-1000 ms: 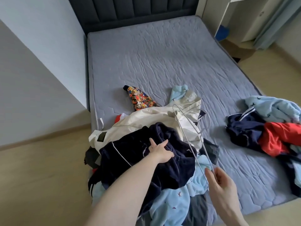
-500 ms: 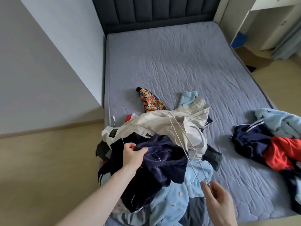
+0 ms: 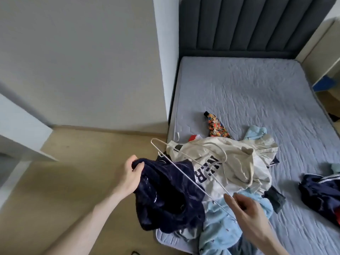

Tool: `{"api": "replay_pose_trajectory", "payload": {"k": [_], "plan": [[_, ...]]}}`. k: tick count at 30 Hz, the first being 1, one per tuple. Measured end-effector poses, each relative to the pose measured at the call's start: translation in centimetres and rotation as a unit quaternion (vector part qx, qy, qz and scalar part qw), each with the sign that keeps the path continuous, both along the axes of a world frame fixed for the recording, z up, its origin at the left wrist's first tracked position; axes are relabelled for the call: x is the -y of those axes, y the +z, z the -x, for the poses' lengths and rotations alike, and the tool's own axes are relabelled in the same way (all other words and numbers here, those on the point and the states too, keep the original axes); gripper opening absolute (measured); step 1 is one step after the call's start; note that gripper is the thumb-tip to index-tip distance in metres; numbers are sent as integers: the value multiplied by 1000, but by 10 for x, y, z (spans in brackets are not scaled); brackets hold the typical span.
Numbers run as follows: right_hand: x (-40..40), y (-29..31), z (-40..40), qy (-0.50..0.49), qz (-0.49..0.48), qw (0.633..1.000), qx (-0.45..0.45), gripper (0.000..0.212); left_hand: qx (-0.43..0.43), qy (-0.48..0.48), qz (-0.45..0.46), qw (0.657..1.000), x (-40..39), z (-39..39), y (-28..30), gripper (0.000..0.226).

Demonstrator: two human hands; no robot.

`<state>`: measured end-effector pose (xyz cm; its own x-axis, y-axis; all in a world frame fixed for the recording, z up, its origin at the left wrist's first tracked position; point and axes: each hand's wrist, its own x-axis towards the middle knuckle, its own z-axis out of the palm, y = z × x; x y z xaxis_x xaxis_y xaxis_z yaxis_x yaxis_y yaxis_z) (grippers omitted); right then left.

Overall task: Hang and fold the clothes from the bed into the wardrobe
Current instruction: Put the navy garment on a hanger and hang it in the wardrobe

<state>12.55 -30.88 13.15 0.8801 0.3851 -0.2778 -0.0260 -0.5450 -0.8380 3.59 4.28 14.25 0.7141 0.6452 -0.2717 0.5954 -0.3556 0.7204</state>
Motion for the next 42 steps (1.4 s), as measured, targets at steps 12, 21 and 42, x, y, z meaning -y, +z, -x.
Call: {"api": "replay_pose_trajectory", "payload": {"k": [12,21,42], "plan": [[-175,95,87,165,-81,977,108,52,78,123,-50,988,-186,161,95,19],[-238,119,134,251,-61,951,169,52,114,159,-95,976,-257,248,123,5],[-353,165,174,380,-19,905,191,50,237,206,-119,942,-247,267,224,7]]}}
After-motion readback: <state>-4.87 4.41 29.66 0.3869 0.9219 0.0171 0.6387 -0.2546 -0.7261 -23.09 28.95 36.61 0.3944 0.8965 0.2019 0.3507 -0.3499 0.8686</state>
